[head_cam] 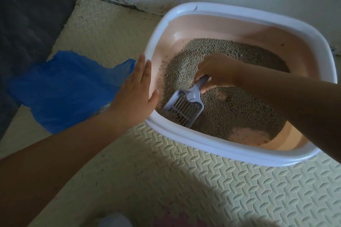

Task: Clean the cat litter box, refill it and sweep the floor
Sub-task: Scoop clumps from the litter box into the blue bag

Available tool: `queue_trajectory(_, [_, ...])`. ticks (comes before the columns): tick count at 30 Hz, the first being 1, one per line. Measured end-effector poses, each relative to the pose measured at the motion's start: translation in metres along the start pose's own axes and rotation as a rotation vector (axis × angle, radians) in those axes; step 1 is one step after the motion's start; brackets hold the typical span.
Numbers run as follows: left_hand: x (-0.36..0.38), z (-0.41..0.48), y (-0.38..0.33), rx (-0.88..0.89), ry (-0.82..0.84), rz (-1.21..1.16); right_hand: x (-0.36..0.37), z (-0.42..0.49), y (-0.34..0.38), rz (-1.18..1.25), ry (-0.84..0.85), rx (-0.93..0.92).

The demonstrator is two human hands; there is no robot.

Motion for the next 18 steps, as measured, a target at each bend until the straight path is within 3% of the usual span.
queue_trajectory(5, [0.001, -0.001, 0.000, 0.008, 0.000, -0.011, 0.017, -0.015, 0.002, 0.180, -0.053, 0.185])
queue_trajectory(12, [0.004, -0.001, 0.005, 0.007, -0.028, -0.064, 0.039, -0.071, -0.017, 0.310, -0.216, 0.583])
queue_trajectory(18, [0.006, 0.000, 0.005, 0.015, -0.043, -0.015, 0.036, -0.101, -0.012, 0.239, -0.345, 0.729])
Point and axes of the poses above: each hand's wrist, its own z-axis towards the middle knuckle, its own x-axis out of the palm, y = z × x, the point moved 2 cm from there along z, towards the middle knuckle, and after that the axes turned 4 degrees about -x, right-handed, at the moved point
